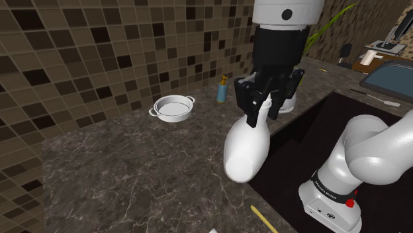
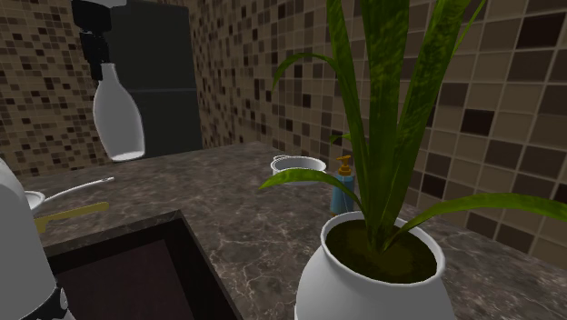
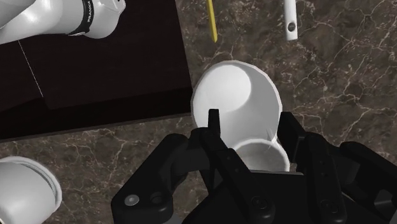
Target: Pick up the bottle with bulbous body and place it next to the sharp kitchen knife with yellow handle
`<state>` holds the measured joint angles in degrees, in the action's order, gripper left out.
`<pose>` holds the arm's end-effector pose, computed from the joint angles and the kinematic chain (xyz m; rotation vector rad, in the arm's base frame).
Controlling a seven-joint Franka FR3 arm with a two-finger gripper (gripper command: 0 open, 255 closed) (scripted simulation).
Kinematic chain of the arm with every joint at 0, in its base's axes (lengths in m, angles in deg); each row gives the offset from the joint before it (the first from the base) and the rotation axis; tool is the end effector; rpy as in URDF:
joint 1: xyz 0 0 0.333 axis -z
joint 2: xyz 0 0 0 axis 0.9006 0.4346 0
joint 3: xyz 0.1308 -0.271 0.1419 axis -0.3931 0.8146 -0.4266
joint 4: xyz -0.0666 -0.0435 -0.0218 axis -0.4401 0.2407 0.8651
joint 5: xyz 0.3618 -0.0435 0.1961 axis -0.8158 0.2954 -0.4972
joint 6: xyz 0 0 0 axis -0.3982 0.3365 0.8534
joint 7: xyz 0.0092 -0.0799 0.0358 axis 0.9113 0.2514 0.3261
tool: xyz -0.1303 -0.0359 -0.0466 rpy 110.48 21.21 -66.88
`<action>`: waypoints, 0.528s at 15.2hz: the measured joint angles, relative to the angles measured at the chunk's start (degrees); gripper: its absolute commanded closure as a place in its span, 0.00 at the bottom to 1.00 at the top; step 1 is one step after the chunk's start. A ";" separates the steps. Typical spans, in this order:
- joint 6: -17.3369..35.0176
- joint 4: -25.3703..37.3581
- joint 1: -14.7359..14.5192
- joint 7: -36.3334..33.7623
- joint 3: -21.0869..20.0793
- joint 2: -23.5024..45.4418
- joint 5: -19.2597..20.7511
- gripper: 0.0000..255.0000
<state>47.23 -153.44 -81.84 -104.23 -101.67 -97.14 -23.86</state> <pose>0.1999 0.3511 0.6175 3.0978 -0.3324 -0.1327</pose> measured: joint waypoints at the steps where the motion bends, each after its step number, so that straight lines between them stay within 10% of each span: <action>1: 0.71 -0.84 -0.04 0.09 -0.13 -0.14 -0.10 1.00; 8: 5.75 -7.29 -0.59 0.77 -1.00 -1.63 -1.07 1.00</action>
<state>52.98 -160.73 -82.43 -103.46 -102.67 -98.77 -24.93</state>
